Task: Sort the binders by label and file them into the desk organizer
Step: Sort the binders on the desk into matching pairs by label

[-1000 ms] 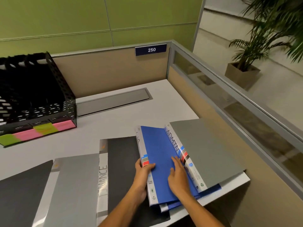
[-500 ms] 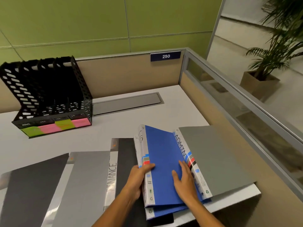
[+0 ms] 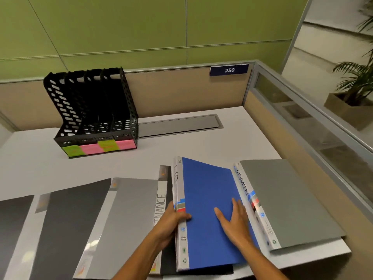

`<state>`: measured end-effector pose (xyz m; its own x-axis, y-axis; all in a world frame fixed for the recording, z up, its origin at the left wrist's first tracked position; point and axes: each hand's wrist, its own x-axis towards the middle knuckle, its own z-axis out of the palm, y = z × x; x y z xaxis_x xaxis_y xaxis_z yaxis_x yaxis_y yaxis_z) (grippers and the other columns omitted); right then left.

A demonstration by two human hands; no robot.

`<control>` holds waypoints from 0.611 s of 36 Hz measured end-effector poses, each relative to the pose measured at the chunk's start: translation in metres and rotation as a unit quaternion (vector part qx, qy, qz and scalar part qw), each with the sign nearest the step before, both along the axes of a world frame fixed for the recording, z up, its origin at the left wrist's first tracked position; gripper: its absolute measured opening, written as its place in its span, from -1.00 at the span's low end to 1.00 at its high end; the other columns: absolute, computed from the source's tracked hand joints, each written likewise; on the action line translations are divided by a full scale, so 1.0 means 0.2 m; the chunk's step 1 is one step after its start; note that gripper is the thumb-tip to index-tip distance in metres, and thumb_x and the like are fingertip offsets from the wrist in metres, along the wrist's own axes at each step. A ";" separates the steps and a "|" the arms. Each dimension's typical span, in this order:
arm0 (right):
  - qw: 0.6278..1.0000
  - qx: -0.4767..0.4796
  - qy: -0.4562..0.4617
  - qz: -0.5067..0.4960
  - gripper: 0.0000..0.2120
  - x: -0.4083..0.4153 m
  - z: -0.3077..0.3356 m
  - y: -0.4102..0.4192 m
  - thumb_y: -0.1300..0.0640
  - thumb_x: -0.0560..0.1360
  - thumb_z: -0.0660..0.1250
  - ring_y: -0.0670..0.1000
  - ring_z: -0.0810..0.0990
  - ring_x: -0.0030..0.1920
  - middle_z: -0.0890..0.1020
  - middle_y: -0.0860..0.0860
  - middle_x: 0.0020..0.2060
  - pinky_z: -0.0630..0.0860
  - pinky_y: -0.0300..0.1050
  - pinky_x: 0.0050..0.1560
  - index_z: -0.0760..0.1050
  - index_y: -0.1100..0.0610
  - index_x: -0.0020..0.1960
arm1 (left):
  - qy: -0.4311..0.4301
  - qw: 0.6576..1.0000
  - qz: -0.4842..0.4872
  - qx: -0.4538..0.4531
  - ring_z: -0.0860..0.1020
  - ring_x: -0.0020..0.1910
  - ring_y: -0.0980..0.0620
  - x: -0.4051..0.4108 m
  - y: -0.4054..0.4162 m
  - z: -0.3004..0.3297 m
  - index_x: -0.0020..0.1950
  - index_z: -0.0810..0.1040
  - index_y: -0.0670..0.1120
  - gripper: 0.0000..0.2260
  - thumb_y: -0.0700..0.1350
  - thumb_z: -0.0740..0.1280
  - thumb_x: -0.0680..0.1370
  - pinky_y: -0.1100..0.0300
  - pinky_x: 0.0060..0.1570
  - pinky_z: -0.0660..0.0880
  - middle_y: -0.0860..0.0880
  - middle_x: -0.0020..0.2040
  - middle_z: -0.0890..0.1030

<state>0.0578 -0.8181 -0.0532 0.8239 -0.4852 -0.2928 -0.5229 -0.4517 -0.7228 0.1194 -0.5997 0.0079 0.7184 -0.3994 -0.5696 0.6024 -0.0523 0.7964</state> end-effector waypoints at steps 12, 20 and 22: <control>0.992 -0.109 0.067 0.024 -0.15 0.00 -0.06 0.02 -0.36 0.56 0.16 0.08 -0.16 0.62 -0.11 0.06 0.64 -0.13 0.15 0.59 -0.05 0.05 0.65 | -0.221 0.923 -0.062 0.310 0.38 0.39 -0.05 -0.02 0.09 -0.11 0.39 0.44 0.12 -0.43 0.32 0.39 0.45 -0.11 0.40 0.39 0.02 0.42 0.34; 0.990 -0.118 0.077 0.025 -0.15 0.00 -0.07 0.01 -0.35 0.55 0.17 0.09 -0.14 0.62 -0.08 0.07 0.64 -0.11 0.17 0.59 -0.03 0.06 0.64 | -0.189 0.899 0.095 0.383 0.30 0.48 -0.13 -0.03 0.14 -0.12 0.51 0.29 0.04 -0.40 0.32 0.19 0.57 -0.16 0.44 0.28 -0.06 0.52 0.31; 0.991 -0.110 0.073 0.021 -0.15 0.01 -0.06 0.02 -0.34 0.55 0.19 0.11 -0.12 0.62 -0.06 0.08 0.64 -0.09 0.18 0.59 -0.03 0.07 0.64 | -0.166 0.917 0.115 0.343 0.33 0.45 -0.15 -0.02 0.16 -0.13 0.53 0.27 -0.01 -0.39 0.25 0.27 0.58 -0.15 0.42 0.34 -0.09 0.50 0.33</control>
<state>0.0595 -0.8148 -0.0648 0.8012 -0.5169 -0.3014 -0.5923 -0.6137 -0.5221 0.1149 -0.5680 -0.0178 0.9181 0.1557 -0.3646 0.3906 -0.5123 0.7648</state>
